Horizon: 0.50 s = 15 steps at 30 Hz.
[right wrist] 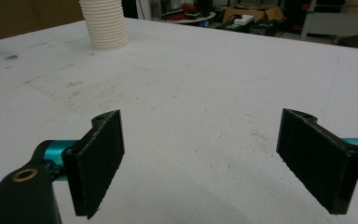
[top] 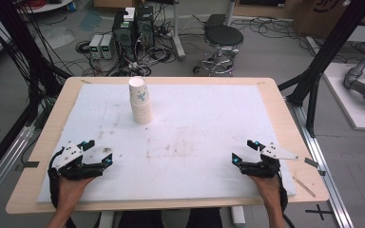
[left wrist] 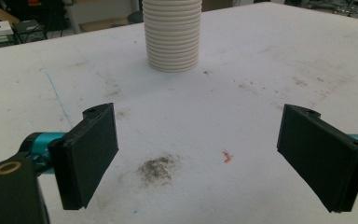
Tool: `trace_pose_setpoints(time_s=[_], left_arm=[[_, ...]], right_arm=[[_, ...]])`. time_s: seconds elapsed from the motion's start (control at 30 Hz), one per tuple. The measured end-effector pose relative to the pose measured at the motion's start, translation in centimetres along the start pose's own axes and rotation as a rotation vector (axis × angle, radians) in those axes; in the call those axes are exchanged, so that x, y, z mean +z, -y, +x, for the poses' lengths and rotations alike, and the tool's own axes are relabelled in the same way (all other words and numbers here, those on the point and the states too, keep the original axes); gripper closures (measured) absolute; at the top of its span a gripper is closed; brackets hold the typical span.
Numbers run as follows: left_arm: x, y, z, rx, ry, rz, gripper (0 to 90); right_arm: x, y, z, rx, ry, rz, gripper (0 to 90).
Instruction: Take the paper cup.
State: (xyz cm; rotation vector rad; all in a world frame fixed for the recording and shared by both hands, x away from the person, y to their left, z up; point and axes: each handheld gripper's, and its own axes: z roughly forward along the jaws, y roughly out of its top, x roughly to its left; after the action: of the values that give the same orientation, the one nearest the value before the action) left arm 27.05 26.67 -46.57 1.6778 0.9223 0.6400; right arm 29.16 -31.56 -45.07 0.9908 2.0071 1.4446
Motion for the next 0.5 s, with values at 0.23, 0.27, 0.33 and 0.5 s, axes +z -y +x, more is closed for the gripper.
trace_pose_setpoints(time_s=[0.23, 0.27, 0.33, 0.5], left_arm=[[0.02, 0.0, 0.05, -0.007, 0.002, 0.0, 12.1], [-0.03, 0.02, 0.01, -0.004, -0.002, -0.004, 12.2], [-0.03, 0.02, -0.02, -0.005, -0.004, -0.006, 12.1], [-0.1, 0.03, 0.02, -0.005, -0.002, -0.012, 12.1]], right_arm=[[0.03, -0.03, -0.29, 0.028, -0.005, 0.003, 14.9], [0.04, -0.03, -0.3, 0.024, -0.006, 0.001, 14.9], [0.02, -0.03, -0.29, 0.027, -0.005, 0.003, 14.9], [-0.02, -0.01, -0.29, 0.028, -0.01, 0.003, 14.8]])
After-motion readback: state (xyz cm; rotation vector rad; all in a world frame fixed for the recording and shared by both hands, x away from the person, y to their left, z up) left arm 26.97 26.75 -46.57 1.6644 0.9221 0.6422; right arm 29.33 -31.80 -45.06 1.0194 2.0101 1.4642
